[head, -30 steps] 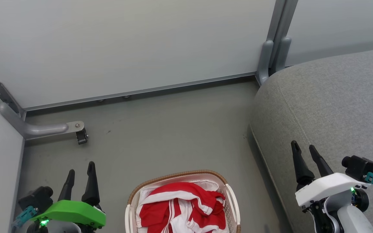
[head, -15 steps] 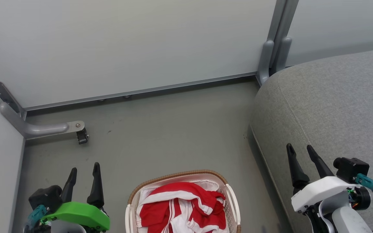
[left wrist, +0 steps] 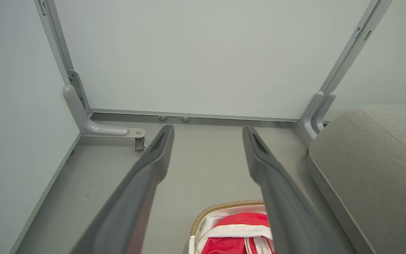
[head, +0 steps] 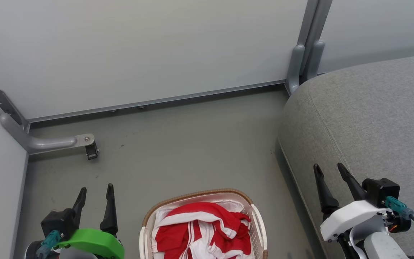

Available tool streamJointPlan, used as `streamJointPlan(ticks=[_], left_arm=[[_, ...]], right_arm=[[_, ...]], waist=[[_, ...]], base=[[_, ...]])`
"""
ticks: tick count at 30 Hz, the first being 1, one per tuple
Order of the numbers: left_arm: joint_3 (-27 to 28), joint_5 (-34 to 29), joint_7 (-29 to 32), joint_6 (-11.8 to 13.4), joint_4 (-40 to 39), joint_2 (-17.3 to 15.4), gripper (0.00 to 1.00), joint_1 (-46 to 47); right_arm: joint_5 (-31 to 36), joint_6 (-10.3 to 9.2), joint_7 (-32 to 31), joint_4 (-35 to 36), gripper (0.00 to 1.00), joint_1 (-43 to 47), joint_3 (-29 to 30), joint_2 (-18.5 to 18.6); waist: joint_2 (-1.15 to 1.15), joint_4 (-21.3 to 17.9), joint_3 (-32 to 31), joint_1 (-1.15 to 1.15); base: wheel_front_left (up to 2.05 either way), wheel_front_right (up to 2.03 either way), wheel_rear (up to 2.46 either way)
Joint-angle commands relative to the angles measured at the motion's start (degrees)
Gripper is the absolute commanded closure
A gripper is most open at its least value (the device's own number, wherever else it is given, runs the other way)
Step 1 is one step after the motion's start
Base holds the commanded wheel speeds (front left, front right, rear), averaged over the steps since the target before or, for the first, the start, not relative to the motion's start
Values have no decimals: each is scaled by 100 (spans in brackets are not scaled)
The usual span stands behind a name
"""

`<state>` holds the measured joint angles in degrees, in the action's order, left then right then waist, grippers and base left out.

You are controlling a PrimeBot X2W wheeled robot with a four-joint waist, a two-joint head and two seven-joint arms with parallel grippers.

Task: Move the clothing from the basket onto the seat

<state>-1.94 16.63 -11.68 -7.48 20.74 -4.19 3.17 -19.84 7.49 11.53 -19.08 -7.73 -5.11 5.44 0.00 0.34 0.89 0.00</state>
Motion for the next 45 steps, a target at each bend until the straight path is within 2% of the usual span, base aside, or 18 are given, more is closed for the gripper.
streamJointPlan(ticks=[1,31,45], left_arm=[[10,-145,-38,5,-23,7,0,-55],[94,-1191,-367,-1,44,123,0,-266],[-257,-926,-357,-1,129,124,0,-111]], right_arm=[[140,0,58,-10,0,-73,13,17],[1436,0,376,-355,0,-9,254,-163],[1317,-1,373,-187,0,-150,124,-163]], waist=[[0,4,-1,0],[0,14,5,0],[0,-160,292,0]], base=[[0,0,0],[0,0,0],[0,0,0]])
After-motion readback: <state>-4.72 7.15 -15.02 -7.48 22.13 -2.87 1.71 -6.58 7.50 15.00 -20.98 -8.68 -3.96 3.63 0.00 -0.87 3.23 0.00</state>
